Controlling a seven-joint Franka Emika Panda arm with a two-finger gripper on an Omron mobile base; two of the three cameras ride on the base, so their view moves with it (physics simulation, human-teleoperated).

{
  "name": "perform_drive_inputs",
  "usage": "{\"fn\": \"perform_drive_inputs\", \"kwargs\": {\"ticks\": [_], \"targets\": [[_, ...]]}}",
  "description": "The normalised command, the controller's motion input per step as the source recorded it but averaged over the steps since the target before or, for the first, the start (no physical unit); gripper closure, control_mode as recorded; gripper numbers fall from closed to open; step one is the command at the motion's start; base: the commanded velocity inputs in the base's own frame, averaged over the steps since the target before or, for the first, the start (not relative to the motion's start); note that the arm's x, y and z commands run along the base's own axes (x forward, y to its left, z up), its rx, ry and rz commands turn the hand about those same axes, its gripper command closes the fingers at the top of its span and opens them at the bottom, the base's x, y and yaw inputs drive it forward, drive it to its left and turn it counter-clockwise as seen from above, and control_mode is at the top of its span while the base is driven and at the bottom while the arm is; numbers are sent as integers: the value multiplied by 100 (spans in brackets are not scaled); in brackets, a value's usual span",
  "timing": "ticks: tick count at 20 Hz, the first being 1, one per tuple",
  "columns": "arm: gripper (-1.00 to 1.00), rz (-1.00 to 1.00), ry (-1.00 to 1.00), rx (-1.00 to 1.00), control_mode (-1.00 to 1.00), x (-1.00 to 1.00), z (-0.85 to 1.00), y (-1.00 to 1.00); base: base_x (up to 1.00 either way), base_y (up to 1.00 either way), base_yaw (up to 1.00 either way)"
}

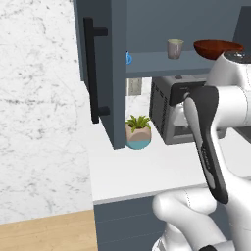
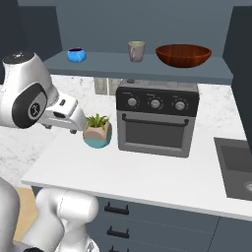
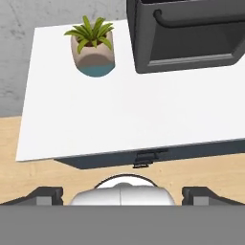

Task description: Gather all objects into one cabinet and sort the glasses and bowls to opposite sides.

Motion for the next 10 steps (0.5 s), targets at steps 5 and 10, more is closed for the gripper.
{"fn": "perform_drive_inputs", "kwargs": {"ticks": [5, 10], "targets": [[-100, 0, 0, 0, -100, 0, 34, 3, 0, 0, 0], [-100, 0, 0, 0, -100, -6, 22, 0, 0, 0, 0]]}}
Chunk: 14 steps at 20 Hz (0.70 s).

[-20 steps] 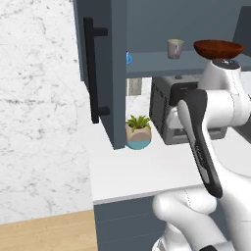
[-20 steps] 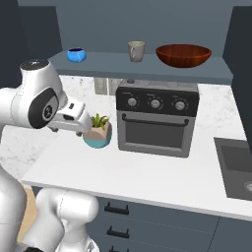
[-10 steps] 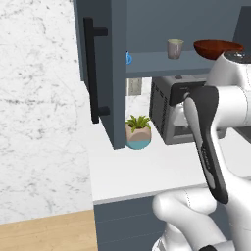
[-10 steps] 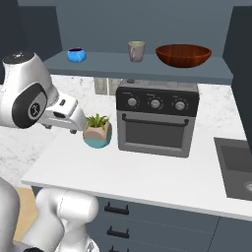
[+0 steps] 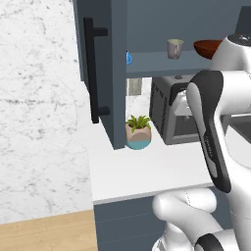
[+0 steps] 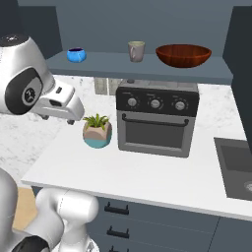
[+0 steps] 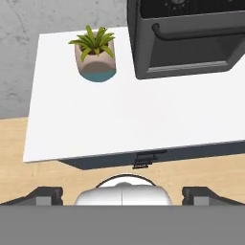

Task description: Gather all objects into one cabinet and sort the glasses and bowls to opposite sides.

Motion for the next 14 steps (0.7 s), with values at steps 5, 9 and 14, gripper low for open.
{"fn": "perform_drive_inputs", "kwargs": {"ticks": [5, 9, 14], "targets": [[-100, 0, -1, 0, -100, -35, 1, -4, 0, 0, 0], [-100, 0, -2, 0, -100, -36, 0, -9, 0, 0, 0], [-100, 0, -1, 0, -100, -24, 0, -1, 0, 0, 0]]}}
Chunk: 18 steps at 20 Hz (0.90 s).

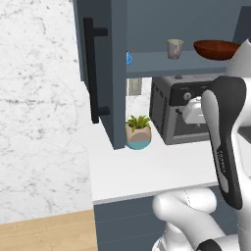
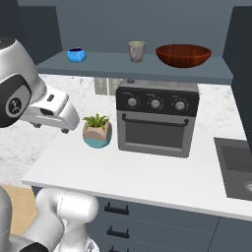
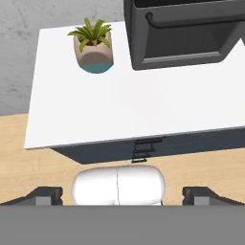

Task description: Gather all objects into one cabinet and sort the glasses and bowls to opposite sides.

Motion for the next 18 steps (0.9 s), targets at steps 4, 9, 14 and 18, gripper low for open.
{"fn": "perform_drive_inputs", "kwargs": {"ticks": [4, 9, 14, 18], "targets": [[-100, 0, 0, 0, 100, -13, 0, 0, -24, 0, 0], [-100, 0, 0, 0, 100, 0, 0, 0, -94, -34, -5], [-100, 0, 0, 0, 100, 0, 0, 0, -81, -37, -23], [-100, 0, 0, 0, 100, 0, 0, 0, -36, -18, -38]]}}
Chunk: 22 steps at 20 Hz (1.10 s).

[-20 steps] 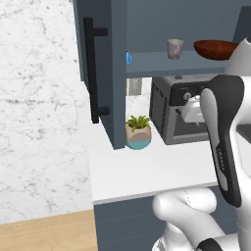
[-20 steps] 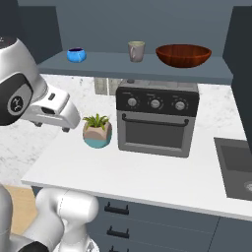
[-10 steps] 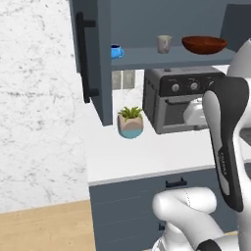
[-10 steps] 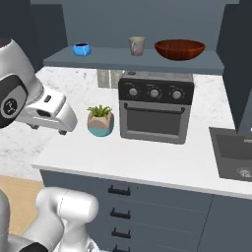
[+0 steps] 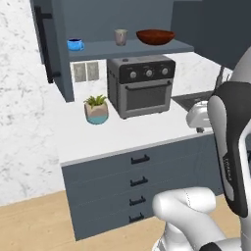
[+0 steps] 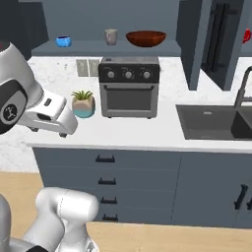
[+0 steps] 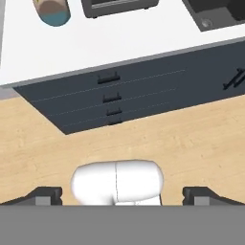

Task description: Gather all objects into one cabinet and sort the glasses and bowls to opposite sides.

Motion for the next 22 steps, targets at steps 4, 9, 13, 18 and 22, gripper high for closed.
{"fn": "perform_drive_inputs", "kwargs": {"ticks": [4, 9, 13, 18, 22], "targets": [[-100, 0, 0, 0, 100, 0, 0, 0, -24, -7, -43], [-100, 0, 0, 0, 100, 0, 0, 0, -5, -20, -30], [-100, 0, 0, 0, 100, 0, 0, 0, 0, -86, -5], [-100, 0, 0, 0, 100, 0, 0, 0, 14, -100, 9], [-100, 0, 0, 0, 100, 0, 0, 0, 16, -100, 15]]}}
